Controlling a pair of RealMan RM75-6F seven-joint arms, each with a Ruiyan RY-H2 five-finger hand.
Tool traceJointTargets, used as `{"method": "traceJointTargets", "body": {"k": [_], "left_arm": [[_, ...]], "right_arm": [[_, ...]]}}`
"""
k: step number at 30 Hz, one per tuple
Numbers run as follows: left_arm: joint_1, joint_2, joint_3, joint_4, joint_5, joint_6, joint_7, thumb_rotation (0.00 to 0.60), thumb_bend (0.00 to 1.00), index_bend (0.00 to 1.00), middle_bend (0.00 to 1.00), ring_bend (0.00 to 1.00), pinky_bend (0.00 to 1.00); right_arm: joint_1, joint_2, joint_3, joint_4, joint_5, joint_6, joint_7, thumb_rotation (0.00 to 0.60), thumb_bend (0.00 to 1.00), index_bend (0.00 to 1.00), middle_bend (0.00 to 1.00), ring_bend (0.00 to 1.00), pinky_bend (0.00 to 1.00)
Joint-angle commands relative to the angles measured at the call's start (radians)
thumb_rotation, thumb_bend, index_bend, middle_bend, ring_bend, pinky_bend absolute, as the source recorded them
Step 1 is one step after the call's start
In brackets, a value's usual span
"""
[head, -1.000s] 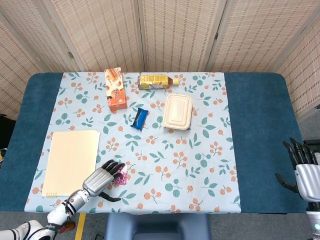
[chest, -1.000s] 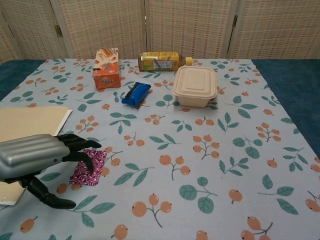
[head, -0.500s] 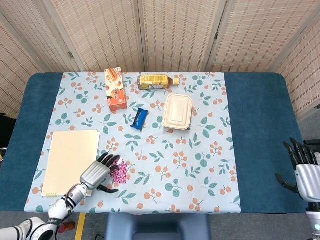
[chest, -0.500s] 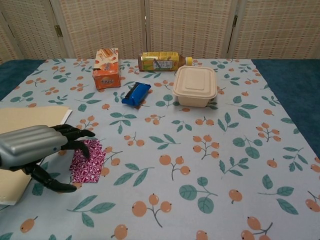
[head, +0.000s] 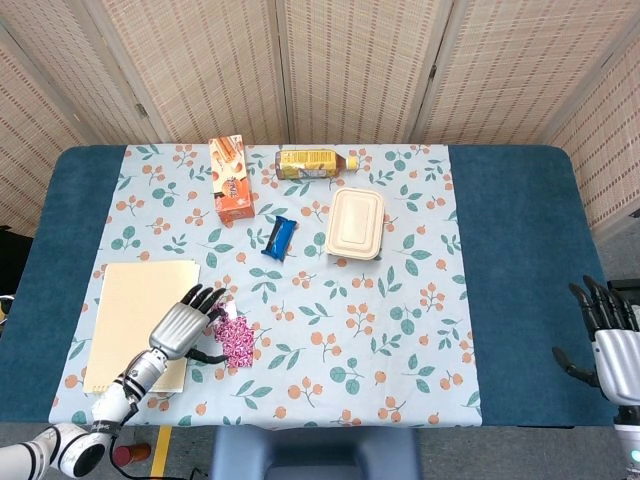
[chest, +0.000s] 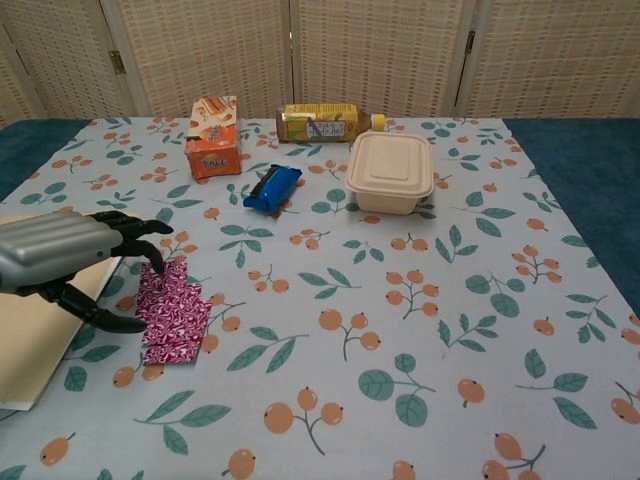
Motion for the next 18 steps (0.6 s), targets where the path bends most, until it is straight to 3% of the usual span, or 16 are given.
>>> {"method": "traceJointTargets", "body": {"k": [1,6,18], "left_arm": [[0.012,0.020,0.022,-0.029,0.031,0.024,-0.009,0.235,0.15,0.27,0.00,0.00,0.00],[0.029,0.036,0.060,-0.068,0.063,0.039,0.011,0.236,0.15,0.28,0.00,0.00,0.00],[0.036,0.017,0.079,-0.068,0.061,0.021,0.032,0.235,0.15,0.28,0.00,0.00,0.00]], "right_arm": [[0.000,-0.001,-0.001,0.002,-0.001,-0.001,0.001,0.600,0.28,0.00,0.00,0.00,0.00],[0.001,-0.003,-0.001,0.006,-0.002,-0.003,0.004,0.600,0.28,0.00,0.00,0.00,0.00],[-0.003,-0.007,-0.002,0.016,0.002,-0.003,0.015,0.600,0.28,0.00,0.00,0.00,0.00]]}}
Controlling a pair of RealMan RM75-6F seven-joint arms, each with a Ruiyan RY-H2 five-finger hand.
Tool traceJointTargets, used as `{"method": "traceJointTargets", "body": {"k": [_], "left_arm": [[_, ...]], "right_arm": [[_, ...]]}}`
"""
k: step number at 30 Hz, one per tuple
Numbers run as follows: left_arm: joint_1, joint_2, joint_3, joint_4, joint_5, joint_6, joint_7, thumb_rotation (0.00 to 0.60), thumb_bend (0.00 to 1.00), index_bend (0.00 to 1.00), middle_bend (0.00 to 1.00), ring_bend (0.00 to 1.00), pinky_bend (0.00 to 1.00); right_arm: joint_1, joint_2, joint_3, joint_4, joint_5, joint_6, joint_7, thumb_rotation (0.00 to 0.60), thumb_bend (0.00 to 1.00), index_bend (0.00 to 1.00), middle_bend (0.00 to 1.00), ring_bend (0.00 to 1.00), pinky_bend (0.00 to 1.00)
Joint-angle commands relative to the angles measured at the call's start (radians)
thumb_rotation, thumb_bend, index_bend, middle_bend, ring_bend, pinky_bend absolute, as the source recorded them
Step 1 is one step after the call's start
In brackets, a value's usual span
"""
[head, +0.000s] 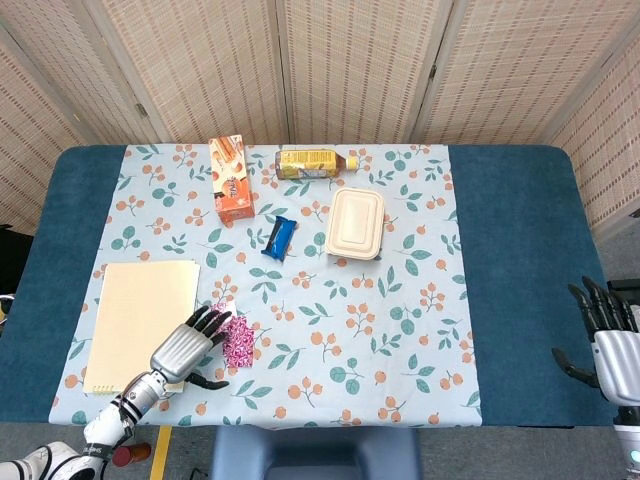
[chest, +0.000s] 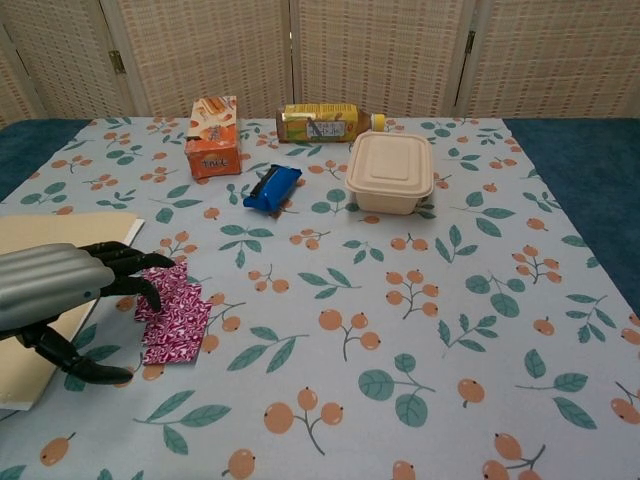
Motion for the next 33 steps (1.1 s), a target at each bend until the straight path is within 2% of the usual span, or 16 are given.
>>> {"method": "traceJointTargets", "body": {"k": [1,12,33], "left_arm": [[0.002,-0.004,0.004,-0.001,0.000,-0.002,0.005,0.234,0.15,0.28,0.00,0.00,0.00],[0.000,-0.022,-0.005,0.020,-0.025,-0.019,0.013,0.234,0.15,0.27,0.00,0.00,0.00],[-0.017,-0.043,-0.063,0.098,-0.105,-0.047,-0.026,0.235,0.15,0.27,0.00,0.00,0.00]], "right_arm": [[-0.001,-0.002,0.000,0.002,0.002,-0.001,0.001,0.600,0.28,0.00,0.00,0.00,0.00],[0.001,-0.003,0.003,0.007,0.007,-0.006,0.005,0.600,0.28,0.00,0.00,0.00,0.00],[-0.001,-0.006,0.005,0.010,0.017,-0.010,0.004,0.600,0.28,0.00,0.00,0.00,0.00]]}}
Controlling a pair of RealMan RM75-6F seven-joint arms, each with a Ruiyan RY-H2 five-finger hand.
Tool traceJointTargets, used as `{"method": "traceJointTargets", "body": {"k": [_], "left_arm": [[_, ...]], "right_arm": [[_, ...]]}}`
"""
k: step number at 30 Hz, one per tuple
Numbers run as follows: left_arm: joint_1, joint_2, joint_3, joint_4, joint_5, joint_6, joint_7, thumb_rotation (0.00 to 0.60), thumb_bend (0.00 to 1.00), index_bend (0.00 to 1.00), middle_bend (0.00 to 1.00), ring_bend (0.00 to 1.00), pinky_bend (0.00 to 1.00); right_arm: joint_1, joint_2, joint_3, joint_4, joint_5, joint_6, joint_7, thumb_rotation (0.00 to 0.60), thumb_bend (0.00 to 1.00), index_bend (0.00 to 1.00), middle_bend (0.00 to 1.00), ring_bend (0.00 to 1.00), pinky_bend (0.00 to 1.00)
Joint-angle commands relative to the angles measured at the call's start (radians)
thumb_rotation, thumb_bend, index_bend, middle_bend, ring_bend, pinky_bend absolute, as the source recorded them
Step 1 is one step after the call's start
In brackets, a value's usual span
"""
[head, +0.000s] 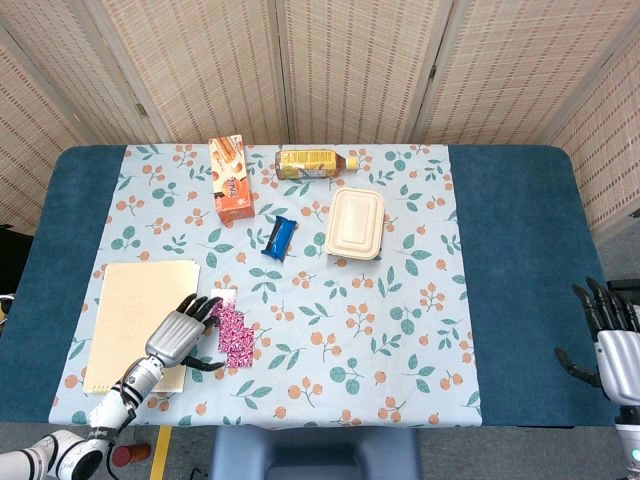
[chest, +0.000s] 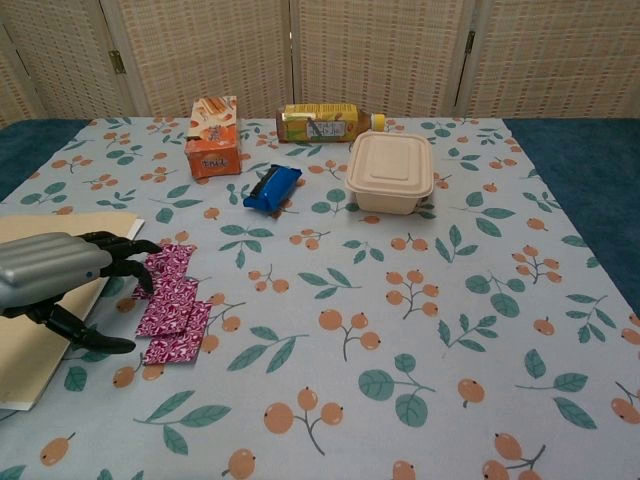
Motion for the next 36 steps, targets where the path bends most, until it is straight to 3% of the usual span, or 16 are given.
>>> {"method": "traceJointTargets", "body": {"k": [1,24,30,36], "left_arm": [[-0.004,-0.005,-0.005,0.008,-0.007,-0.004,-0.002,0.234,0.15,0.27,0.00,0.00,0.00],[-0.044,-0.041,-0.057,0.076,-0.092,-0.046,0.012,0.234,0.15,0.25,0.00,0.00,0.00],[-0.041,-0.022,-0.058,0.035,-0.080,-0.020,0.008,0.232,0.15,0.25,0.00,0.00,0.00],[-0.023,0.022,-0.018,-0.044,-0.012,0.025,0.004,0.234,0.15,0.25,0.00,0.00,0.00]], "right_arm": [[0.000,0.000,0.000,0.000,0.001,0.000,-0.001,0.600,0.28,0.00,0.00,0.00,0.00],[-0.007,-0.004,0.002,0.007,0.009,0.002,0.006,0.600,0.28,0.00,0.00,0.00,0.00],[-0.008,-0.004,0.003,0.009,0.007,0.006,0.010,0.600,0.28,0.00,0.00,0.00,0.00],[-0.004,-0.006,0.003,0.012,0.001,0.001,0.013,0.600,0.28,0.00,0.00,0.00,0.00]]}}
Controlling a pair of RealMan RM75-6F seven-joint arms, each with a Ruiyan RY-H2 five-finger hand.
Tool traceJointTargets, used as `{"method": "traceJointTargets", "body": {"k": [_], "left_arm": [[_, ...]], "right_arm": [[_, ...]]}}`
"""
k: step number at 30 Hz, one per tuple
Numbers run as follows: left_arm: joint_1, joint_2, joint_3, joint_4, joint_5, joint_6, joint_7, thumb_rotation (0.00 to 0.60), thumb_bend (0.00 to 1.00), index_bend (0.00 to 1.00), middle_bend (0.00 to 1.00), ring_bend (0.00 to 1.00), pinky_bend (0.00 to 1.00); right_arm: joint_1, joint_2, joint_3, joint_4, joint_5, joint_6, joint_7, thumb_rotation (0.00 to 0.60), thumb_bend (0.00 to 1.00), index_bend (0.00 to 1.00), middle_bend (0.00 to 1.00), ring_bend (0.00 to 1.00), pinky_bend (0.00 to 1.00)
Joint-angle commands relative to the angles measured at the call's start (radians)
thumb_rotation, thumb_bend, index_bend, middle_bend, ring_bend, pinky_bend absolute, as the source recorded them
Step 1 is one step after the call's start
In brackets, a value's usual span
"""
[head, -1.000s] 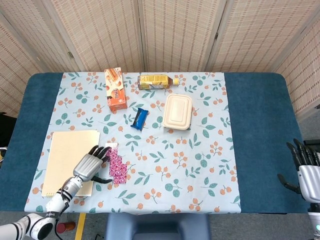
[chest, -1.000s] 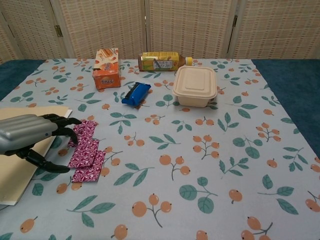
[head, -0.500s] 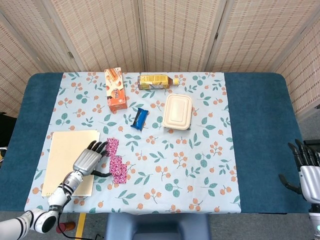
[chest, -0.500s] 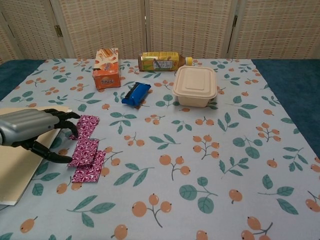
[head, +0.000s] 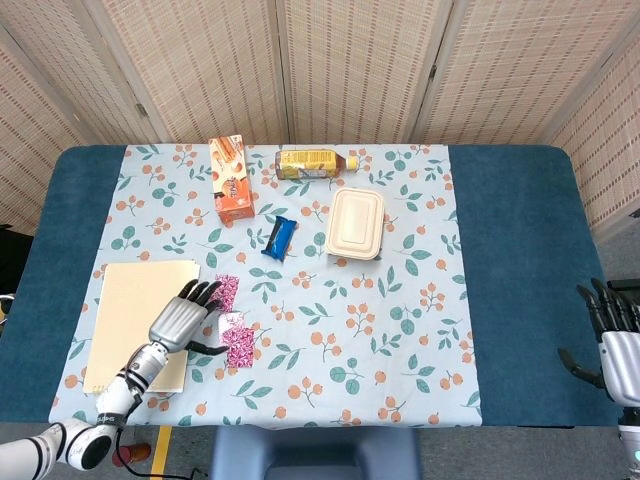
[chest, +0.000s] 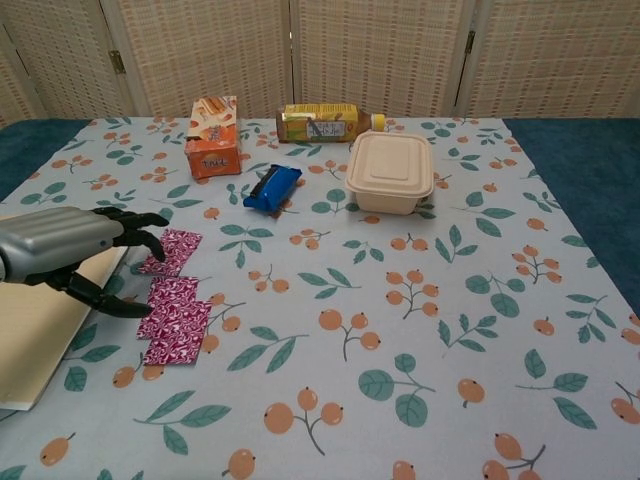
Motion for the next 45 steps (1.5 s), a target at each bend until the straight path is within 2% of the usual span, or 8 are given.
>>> {"method": "traceJointTargets", "body": {"k": [1,9,28,45], "left_arm": [[0.014,0.023,0.028,-0.040,0.040,0.029,0.008,0.235,0.15,0.25,0.00,0.00,0.00],[0.022,0.028,0.073,-0.094,0.094,0.035,0.023,0.236,0.15,0.25,0.00,0.00,0.00],[-0.004,-0.001,0.058,-0.087,0.030,-0.031,0.063,0.234,0.15,0.25,0.00,0.00,0.00],[0.044,0.075,0.100,-0.109,0.037,0.007,0.030,0.237,0.15,0.29,0.00,0.00,0.00]], "right_arm": [[0.003,-0.001,0.000,0.001,-0.004,-0.002,0.001,0.600,0.28,0.00,0.00,0.00,0.00],[0.002,-0.004,-0.003,0.008,-0.010,0.000,0.010,0.600,0.28,0.00,0.00,0.00,0.00],[-0.005,-0.012,-0.005,0.032,-0.009,0.005,0.038,0.600,0.28,0.00,0.00,0.00,0.00],[-0.010,-0.013,-0.005,0.029,-0.017,0.018,0.037,0.600,0.28,0.00,0.00,0.00,0.00]]}}
